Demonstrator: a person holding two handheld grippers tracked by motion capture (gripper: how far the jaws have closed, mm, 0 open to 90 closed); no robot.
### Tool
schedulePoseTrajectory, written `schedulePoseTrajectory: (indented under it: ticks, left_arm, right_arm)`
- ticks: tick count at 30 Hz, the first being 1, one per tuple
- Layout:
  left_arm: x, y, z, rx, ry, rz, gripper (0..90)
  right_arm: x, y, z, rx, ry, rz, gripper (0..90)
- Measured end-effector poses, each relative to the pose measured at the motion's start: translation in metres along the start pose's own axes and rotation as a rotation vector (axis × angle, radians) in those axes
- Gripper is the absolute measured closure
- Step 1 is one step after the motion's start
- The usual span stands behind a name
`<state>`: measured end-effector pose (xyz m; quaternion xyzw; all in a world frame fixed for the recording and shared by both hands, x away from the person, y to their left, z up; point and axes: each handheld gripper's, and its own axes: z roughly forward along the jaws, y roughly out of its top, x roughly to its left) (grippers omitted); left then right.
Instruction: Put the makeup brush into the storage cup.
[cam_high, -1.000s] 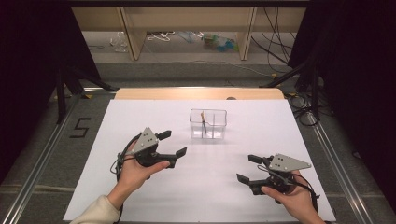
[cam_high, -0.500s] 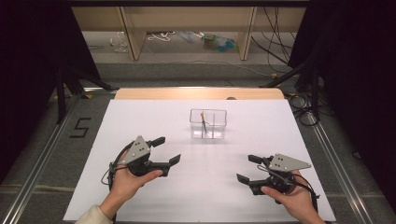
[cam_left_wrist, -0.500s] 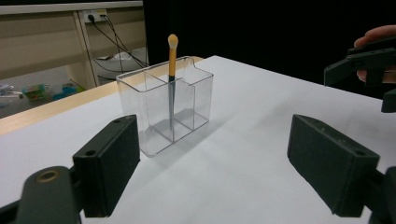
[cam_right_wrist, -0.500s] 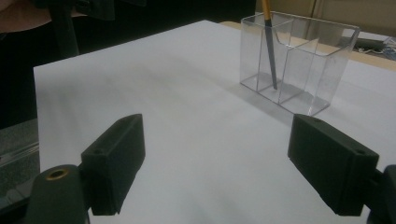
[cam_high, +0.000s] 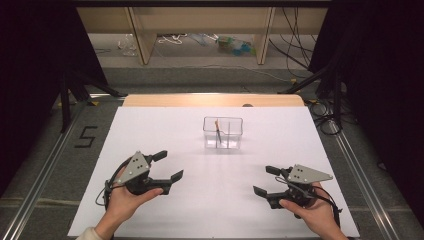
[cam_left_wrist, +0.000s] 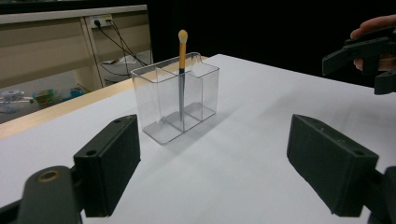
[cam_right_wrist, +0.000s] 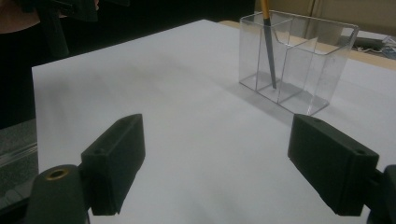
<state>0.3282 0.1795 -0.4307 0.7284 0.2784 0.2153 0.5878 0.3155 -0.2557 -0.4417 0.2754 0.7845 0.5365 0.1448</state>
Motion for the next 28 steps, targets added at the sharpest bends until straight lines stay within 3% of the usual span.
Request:
schedulePoseTrajectory:
  ticks: [12,16,20,25,28]
  left_arm:
    - [0.006,-0.008,-0.017,0.018,0.050,0.018,17.8]
    - [0.004,-0.013,-0.016,0.038,0.049,0.037,17.9]
    - [0.001,-0.016,-0.014,0.049,0.043,0.029,18.1]
    - [-0.002,-0.020,-0.011,0.068,0.041,0.035,18.5]
    - [-0.005,-0.022,-0.008,0.077,0.040,0.051,18.7]
  right_arm:
    - [0.000,0.000,0.000,0.012,0.009,0.013,19.9]
    - [-0.001,0.000,0.000,0.000,-0.002,-0.005,19.9]
    - [0.000,0.000,0.000,0.014,0.009,0.012,19.9]
    - [-0.001,-0.001,0.000,0.001,-0.001,-0.004,19.9]
    - [0.000,-0.002,0.003,-0.013,0.029,0.026,19.8]
